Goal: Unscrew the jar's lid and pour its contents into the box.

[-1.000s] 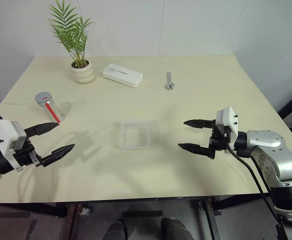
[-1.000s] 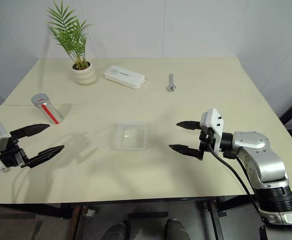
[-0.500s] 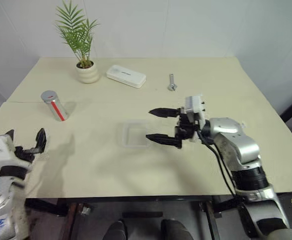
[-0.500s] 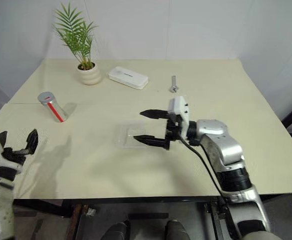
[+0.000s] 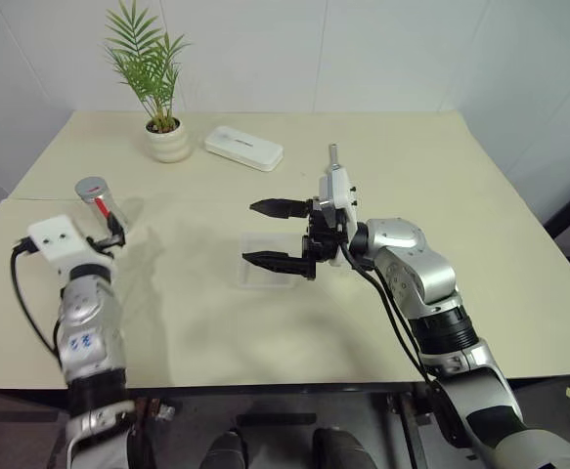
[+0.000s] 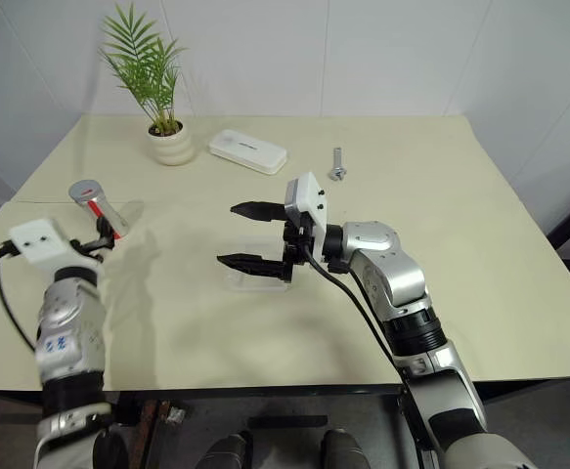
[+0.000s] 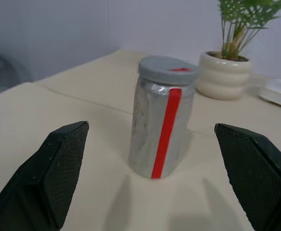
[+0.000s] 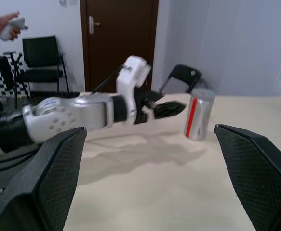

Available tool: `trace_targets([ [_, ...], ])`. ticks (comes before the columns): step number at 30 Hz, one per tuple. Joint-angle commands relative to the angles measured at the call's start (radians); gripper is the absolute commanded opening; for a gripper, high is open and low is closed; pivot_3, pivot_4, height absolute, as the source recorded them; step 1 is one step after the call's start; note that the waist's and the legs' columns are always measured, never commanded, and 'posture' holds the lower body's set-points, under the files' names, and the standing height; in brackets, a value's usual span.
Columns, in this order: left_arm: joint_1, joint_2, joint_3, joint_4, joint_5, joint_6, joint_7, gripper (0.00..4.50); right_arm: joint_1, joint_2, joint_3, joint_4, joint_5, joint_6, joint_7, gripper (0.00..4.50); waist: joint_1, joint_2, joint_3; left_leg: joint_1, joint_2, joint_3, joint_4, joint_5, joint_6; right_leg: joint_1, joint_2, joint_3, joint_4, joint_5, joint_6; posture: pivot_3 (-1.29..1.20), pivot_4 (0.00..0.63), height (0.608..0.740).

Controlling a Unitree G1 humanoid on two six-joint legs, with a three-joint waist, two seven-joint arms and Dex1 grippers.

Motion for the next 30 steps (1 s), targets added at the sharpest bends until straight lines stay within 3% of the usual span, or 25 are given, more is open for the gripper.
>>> trace_targets([
  [1,-0.077,0.052,-0.023,0.135,0.031,-0.08,-0.006,4.47,-0.007,0.005,0.0,-0.041,-0.015,-0.022,-0.022,4.5,-0.006,0.0,0.0,0.0,0.0,0.001,0.0,-0.001,0.0,0.0,0.0,0.001,0.0,0.0,0.0,0.0,0.15,0.74],
  [7,-0.197,0.107,-0.057,0.329,0.066,-0.15,0.029,4.47,0.016,0.013,0.008,-0.074,-0.03,-0.014,-0.049,4.5,-0.005,0.0,0.0,0.0,0.001,0.001,-0.003,-0.002,-0.002,-0.004,0.001,0.0,0.003,-0.002,0.0,0.0,0.15,0.74],
  [17,-0.27,0.148,-0.078,0.469,0.079,-0.2,0.072,4.47,0.052,0.011,-0.013,-0.116,-0.02,0.011,-0.106,4.5,-0.002,0.0,0.0,-0.001,0.001,0.002,-0.002,-0.002,-0.002,-0.004,0.001,0.001,0.004,-0.003,0.0,0.0,0.15,0.74],
  [30,-0.395,0.25,-0.116,0.83,0.096,-0.318,0.053,4.47,0.101,-0.002,-0.036,-0.173,-0.011,0.037,-0.158,4.5,-0.002,0.0,0.0,-0.001,0.001,0.002,-0.002,-0.002,-0.002,-0.005,0.001,0.0,0.004,-0.003,0.0,0.0,0.15,0.74],
])
